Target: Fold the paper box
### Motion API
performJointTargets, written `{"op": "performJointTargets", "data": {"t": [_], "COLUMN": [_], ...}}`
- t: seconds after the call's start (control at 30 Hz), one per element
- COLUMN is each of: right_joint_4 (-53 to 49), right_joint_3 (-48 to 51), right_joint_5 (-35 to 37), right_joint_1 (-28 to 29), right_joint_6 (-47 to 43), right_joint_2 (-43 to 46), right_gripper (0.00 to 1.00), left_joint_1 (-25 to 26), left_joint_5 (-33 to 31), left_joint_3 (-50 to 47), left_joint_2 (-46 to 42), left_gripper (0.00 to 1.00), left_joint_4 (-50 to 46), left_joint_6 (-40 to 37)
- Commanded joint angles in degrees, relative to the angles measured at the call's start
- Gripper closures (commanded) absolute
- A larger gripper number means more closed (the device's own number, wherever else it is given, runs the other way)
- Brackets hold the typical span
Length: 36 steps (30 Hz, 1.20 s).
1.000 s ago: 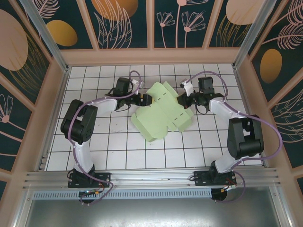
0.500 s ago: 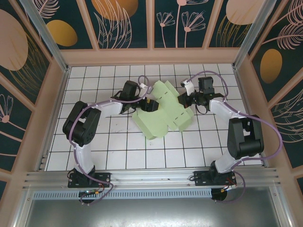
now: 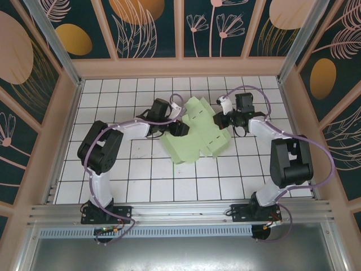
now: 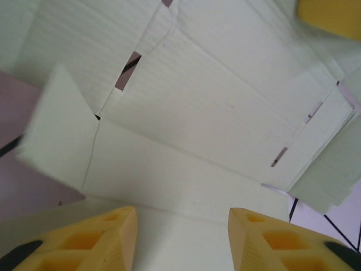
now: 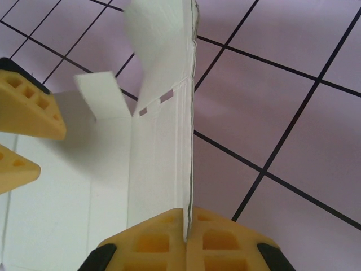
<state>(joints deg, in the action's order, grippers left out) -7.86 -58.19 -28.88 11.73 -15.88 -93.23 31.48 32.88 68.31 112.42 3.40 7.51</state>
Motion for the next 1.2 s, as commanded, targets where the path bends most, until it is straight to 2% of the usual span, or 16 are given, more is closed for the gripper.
{"op": "performJointTargets", "data": {"t": [0.0, 0.1, 0.17, 0.3, 0.5, 0.63, 0.73, 0.87, 0.97, 1.07, 1.17], "right_joint_4": [0.96, 1.24, 1.34, 2.42, 7.45, 11.02, 11.80, 11.40, 11.19, 10.90, 10.60], "right_joint_3": [0.16, 0.27, 0.19, 1.08, 5.08, 7.58, 8.24, 7.86, 7.37, 7.10, 6.83], "right_joint_5": [1.02, 0.94, 1.02, 1.35, -2.86, -6.40, -7.94, -8.46, -8.09, -7.20, -7.24], "right_joint_1": [0.41, 0.62, 0.74, 0.63, -0.58, -1.26, -1.21, -1.20, -0.93, -0.72, -0.46], "right_joint_6": [0.85, 1.10, 1.09, -0.16, -2.13, -3.35, -4.45, -4.35, -4.00, -3.86, -3.74], "right_joint_2": [-1.48, -1.76, -1.79, -0.62, 2.63, 5.19, 6.39, 6.60, 6.21, 5.75, 5.28], "right_gripper": [1.00, 1.00, 1.00, 1.00, 1.00, 1.00, 1.00, 1.00, 1.00, 1.00, 1.00], "left_joint_1": [0.77, 0.73, 0.73, 0.28, -6.48, -10.07, -10.71, -10.21, -8.13, -6.56, -5.73], "left_joint_5": [-2.94, -6.39, -6.37, -5.27, 2.42, 5.26, 5.67, 6.75, 4.38, 2.10, 1.62], "left_joint_3": [1.53, 1.95, 1.33, -5.23, -11.31, -9.74, -6.11, -2.04, 0.03, -0.09, 0.07], "left_joint_2": [2.21, 3.30, 2.78, -3.53, -9.35, -8.35, -5.69, -2.70, -2.55, -3.46, -3.08], "left_gripper": [0.53, 0.57, 0.57, 0.52, 0.39, 0.37, 0.42, 0.55, 0.61, 0.80, 0.85], "left_joint_4": [-4.16, -4.85, -3.73, 6.73, 19.06, 16.75, 10.95, 4.80, 0.83, 1.17, 1.47], "left_joint_6": [-2.83, -2.50, -2.13, 2.54, 15.07, 18.69, 17.32, 13.95, 10.11, 9.42, 9.08]}}
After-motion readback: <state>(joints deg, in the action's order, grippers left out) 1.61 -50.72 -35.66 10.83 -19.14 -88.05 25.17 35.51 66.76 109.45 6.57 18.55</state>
